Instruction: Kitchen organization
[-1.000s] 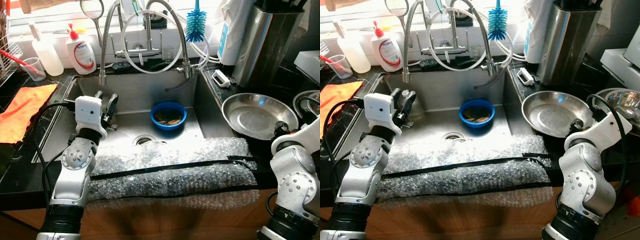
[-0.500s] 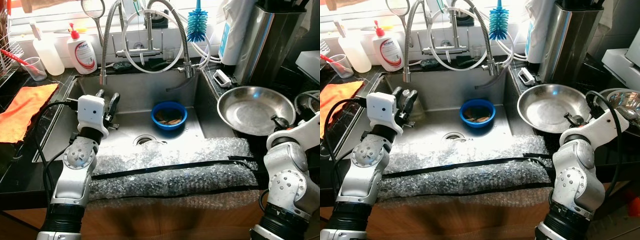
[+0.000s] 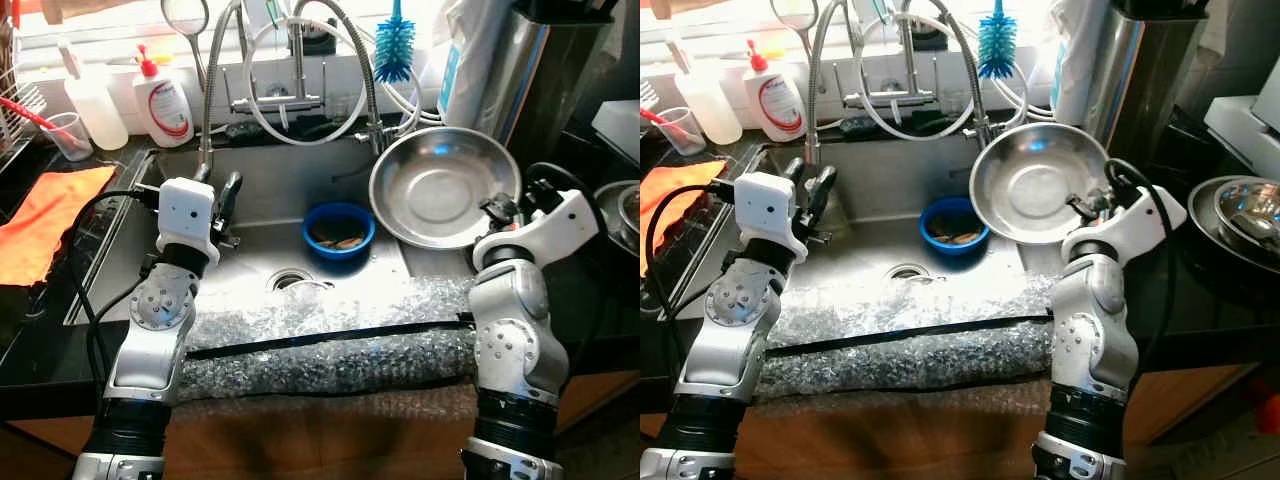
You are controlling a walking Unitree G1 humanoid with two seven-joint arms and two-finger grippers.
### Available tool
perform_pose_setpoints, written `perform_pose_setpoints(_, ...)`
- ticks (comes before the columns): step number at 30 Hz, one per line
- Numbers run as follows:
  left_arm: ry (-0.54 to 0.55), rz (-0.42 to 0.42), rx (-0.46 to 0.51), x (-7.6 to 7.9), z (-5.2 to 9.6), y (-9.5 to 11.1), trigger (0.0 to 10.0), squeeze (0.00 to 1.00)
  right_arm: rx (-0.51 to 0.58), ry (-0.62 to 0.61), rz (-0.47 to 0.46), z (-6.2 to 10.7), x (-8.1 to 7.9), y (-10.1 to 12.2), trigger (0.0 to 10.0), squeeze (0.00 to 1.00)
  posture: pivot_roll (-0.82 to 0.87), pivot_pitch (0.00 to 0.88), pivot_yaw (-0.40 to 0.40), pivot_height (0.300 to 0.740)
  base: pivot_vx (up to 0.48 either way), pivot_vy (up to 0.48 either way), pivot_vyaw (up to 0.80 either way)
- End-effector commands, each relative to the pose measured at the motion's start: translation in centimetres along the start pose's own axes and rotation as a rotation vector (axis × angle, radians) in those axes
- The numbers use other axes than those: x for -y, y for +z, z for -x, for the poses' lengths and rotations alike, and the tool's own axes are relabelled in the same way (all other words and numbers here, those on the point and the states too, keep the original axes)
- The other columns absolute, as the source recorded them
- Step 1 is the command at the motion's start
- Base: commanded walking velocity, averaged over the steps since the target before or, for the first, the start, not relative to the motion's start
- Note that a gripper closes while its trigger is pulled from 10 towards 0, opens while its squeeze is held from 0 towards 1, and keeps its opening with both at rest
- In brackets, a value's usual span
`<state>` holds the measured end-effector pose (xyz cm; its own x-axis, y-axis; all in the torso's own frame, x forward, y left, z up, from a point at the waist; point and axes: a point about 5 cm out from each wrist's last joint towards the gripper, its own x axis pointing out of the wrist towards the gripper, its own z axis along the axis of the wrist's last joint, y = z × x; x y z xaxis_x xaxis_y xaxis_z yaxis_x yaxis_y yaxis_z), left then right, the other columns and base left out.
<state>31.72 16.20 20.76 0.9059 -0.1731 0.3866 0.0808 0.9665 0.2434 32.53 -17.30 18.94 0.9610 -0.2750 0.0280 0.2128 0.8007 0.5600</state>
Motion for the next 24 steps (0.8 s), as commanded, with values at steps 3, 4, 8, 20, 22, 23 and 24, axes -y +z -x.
perform_pose_setpoints(3,0.021,-0.02,0.034,-0.5,-0.7,0.8,10.0,0.0,0.047,0.133,-0.04,-0.4,-2.2,0.3,10.0,0.0,-0.06,0.0,0.045,0.74,0.0,0.0,0.0)
perform_pose_setpoints(4,0.052,0.051,0.044,-0.7,-1.1,1.2,10.0,0.0,0.067,0.179,-0.027,-0.5,-2.6,0.5,10.0,0.0,-0.06,0.0,0.045,0.74,0.0,0.0,0.0)
perform_pose_setpoints(8,0.07,0.197,0.068,-0.8,-1.6,1.8,10.0,0.0,0.096,0.273,-0.017,-0.7,-3.3,0.7,10.0,0.0,-0.06,0.0,0.041,0.74,0.0,0.0,0.0)
perform_pose_setpoints(20,0.002,0.588,0.147,-0.6,-3.2,3.9,10.0,0.0,0.077,0.373,0.013,-0.8,-4.1,-0.9,10.0,0.0,-0.04,0.0,0.042,0.74,0.0,0.0,0.0)
perform_pose_setpoints(22,-0.031,0.613,0.145,-0.2,-3.3,4.1,10.0,0.0,0.079,0.387,0.025,-0.7,-4.3,-1.0,10.0,0.0,-0.04,0.0,0.042,0.74,0.0,0.0,0.0)
perform_pose_setpoints(23,-0.123,0.639,0.133,1.0,-3.4,4.2,10.0,0.0,0.084,0.427,0.053,-0.5,-4.9,-1.2,10.0,0.0,-0.04,0.0,0.059,0.74,0.0,0.0,0.0)
perform_pose_setpoints(24,-0.155,0.649,0.129,1.4,-3.4,4.3,10.0,0.0,0.084,0.442,0.061,-0.4,-5.0,-1.3,10.0,0.0,-0.04,0.0,0.059,0.74,0.0,0.0,0.0)
